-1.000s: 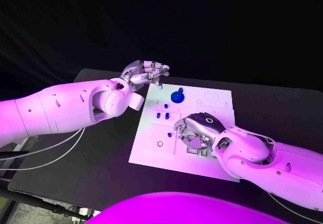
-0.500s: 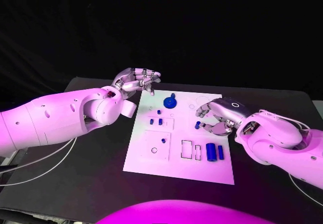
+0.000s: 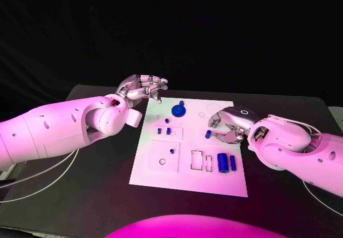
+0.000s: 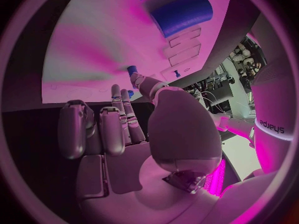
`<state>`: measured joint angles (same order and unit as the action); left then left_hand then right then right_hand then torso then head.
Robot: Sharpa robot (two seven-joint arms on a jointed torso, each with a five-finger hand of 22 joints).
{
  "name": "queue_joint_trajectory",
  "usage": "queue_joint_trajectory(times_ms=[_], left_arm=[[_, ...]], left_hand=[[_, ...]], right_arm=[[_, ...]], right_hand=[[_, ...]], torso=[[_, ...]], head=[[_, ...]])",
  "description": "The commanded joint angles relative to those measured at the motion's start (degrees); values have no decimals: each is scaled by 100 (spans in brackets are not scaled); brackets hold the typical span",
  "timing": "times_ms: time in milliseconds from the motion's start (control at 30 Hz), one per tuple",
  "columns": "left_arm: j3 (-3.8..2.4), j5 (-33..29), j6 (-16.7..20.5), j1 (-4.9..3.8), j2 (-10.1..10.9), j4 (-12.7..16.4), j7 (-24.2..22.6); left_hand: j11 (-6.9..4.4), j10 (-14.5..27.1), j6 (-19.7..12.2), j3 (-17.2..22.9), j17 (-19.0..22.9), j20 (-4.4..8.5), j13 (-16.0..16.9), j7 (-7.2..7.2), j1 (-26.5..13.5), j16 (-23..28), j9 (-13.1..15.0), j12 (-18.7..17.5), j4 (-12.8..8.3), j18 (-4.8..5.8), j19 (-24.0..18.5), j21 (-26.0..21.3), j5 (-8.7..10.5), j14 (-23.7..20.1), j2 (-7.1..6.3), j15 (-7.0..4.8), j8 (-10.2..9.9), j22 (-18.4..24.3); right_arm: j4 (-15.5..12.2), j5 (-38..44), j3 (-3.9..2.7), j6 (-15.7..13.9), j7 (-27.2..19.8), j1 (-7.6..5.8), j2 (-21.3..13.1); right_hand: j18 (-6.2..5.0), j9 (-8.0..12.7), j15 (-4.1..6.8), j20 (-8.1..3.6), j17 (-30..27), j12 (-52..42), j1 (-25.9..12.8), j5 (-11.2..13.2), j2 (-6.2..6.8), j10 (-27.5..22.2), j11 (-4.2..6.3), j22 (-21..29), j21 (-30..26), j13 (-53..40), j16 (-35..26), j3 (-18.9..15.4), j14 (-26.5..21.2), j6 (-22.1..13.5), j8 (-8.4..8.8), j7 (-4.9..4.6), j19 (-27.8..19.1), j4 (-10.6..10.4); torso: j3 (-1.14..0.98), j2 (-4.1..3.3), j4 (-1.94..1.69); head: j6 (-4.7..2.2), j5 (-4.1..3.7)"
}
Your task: Assemble the parts on the task board
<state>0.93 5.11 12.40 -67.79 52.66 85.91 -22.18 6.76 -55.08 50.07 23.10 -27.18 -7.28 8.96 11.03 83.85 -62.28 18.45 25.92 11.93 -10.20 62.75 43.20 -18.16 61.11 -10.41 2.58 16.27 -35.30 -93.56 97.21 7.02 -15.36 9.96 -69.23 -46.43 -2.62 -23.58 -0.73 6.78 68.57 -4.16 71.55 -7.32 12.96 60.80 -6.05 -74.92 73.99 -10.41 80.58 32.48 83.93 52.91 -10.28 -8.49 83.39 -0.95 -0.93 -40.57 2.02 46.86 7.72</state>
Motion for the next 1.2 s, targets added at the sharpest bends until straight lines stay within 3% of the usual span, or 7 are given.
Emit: queue_joint_trajectory(times_ms=[33, 467, 733, 867, 1000, 1200], left_arm=[[-4, -26, -109, -5, -11, 10, -47], [-4, -26, -121, -5, -6, 12, -49], [-4, -26, -120, -5, 0, 11, -45], [-4, -26, -123, -5, 1, 12, -41], [-4, -26, -127, -5, 1, 10, -37], [-4, -26, -129, -5, 6, 2, -32]], left_hand=[[13, 34, -39, 31, 5, 4, 5, -19, -14, 35, -4, 39, 13, -31, -36, -38, -14, -37, -40, -16, -10, 6], [12, 38, -34, 37, 9, 2, 11, -21, -22, 34, 0, 56, 6, -32, -38, -44, -12, -42, -39, -15, 1, 8], [12, 38, -34, 37, 9, 2, 11, -21, -22, 34, 0, 56, 6, -32, -38, -44, -12, -42, -39, -15, 1, 8], [12, 38, -34, 37, 9, 2, 11, -21, -22, 34, 0, 56, 6, -32, -38, -44, -12, -42, -39, -15, 1, 8], [10, 38, -30, 44, 11, 1, 15, -23, -23, 33, 3, 69, 0, -33, -38, -46, -12, -44, -34, -15, 9, 10], [9, 38, -30, 48, 12, 1, 16, -24, -19, 33, 3, 73, -5, -33, -38, -47, -12, -45, -33, -16, 11, 10]], right_arm=[[41, 33, 7, 210, -105, 30, 67], [77, -12, 19, 248, -144, 82, 194], [90, -42, 23, 239, -124, 86, 207], [84, -45, 23, 108, -105, 89, 215], [77, -29, 23, -77, -64, 93, 222], [40, 41, 23, -318, 44, 97, 199]], right_hand=[[-73, 4, -30, 11, -21, -60, 78, -32, -39, 101, 34, -922, 8, 15, -41, -27, 152, 11, 6, 11, -4, -10], [-29, -8, 37, -44, 29, -211, 136, -27, -147, 471, 115, -1003, 217, 43, -14, 54, 176, 104, -32, 21, 105, -63], [12, -100, 111, -114, 55, -308, 231, 89, -313, 830, 201, -1084, 408, 25, 10, 138, 199, 488, -237, 81, 196, -84], [24, -154, 151, -148, 45, -345, 298, 287, -443, 965, 249, -1112, 468, -5, 9, 191, 204, 629, -334, 127, 224, -79], [32, -221, 183, -177, 46, -369, 351, 319, -556, 1050, 286, -1131, 509, -33, 12, 229, 208, 723, -427, 169, 243, -64], [39, -283, 198, -194, 41, -367, 389, 346, -618, 1084, 303, -1144, 537, -46, 11, 255, 211, 750, -493, 185, 256, -36]], torso=[[5, -6, -8], [10, 1, 5], [3, 1, 10], [1, -2, 11], [2, 0, 12], [4, 2, 6]], head=[[11, -3], [35, 22], [41, 28], [47, 25], [49, 20], [52, 6]])
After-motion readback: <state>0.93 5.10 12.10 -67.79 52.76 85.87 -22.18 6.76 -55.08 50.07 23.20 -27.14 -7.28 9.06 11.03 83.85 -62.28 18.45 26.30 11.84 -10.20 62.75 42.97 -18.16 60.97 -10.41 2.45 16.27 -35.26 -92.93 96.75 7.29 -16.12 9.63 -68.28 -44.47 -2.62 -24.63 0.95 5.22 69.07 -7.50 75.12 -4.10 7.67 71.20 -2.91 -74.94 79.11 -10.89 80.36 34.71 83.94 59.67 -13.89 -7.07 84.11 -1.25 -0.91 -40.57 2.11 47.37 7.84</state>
